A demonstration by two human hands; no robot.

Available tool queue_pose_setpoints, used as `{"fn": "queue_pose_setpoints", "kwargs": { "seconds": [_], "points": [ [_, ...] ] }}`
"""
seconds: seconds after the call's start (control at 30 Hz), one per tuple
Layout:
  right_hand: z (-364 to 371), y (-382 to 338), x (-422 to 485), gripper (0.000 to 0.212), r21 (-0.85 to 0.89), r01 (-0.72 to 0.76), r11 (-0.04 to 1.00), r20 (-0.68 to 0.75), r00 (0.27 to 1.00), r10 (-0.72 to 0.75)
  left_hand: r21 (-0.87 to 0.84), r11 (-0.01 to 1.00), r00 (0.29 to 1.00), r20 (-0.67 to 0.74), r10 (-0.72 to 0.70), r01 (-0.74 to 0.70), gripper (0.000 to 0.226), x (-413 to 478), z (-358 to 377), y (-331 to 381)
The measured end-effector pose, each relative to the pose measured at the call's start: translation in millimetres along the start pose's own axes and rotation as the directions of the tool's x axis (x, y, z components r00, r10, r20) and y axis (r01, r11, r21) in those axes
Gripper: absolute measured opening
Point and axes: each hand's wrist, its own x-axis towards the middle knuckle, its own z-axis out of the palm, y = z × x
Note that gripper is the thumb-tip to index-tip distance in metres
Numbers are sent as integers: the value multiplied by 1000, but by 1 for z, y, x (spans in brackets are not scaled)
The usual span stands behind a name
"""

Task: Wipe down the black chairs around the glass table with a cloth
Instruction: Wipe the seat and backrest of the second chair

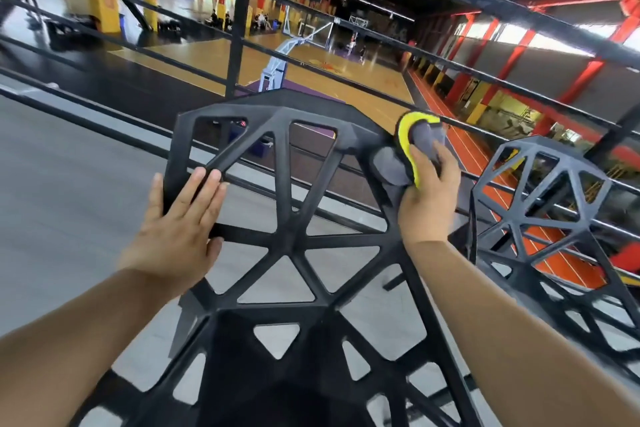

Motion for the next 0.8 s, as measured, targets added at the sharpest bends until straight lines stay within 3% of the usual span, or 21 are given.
{"fn": "queue_pose_setpoints", "kwargs": {
  "seconds": [0.03, 0.1, 0.17, 0.33, 0.43, 0.53, 0.6, 0.73, 0.8],
  "points": [
    [10, -7, 11, 57, 2, 159, 987, 23, 987, -159, 13, 1000, 1000, 14, -2, 1, 69, 0, 0, 1],
    [33, -14, 24, 51, -28, 453, 891, 148, 883, -445, 53, 999, 1000, 28, -1, 0, 69, 0, 0, 2],
    [45, -13, 22, 53, -110, 553, 826, 320, 807, -497, 85, 996, 1000, 26, -2, 0, 69, 0, 1, 2],
    [22, 27, -14, 70, -258, 523, 812, 463, 805, -371, 104, 994, 1000, 25, 7, -10, 68, 0, 3, 1],
    [3, 27, -19, 68, -379, 519, 766, 552, 792, -263, 100, 995, 1000, 1, 3, -3, 68, -1, 1, 3],
    [-24, 34, -46, 68, -459, 573, 679, 761, 648, -32, 72, 997, 1000, -15, -7, 8, 64, -1, -2, 5],
    [-38, 40, -66, 74, -511, 564, 649, 800, 588, 119, 70, 997, 1000, -25, -10, 11, 67, 0, -2, 6],
    [-42, 33, -68, 66, -547, 487, 680, 763, 625, 166, 118, 993, 1000, 19, -21, 19, 63, 0, -5, 8],
    [-36, 28, -68, 63, -570, 489, 660, 713, 694, 103, 167, 986, 998, 56, -35, 25, 69, 0, -6, 8]
  ]
}}
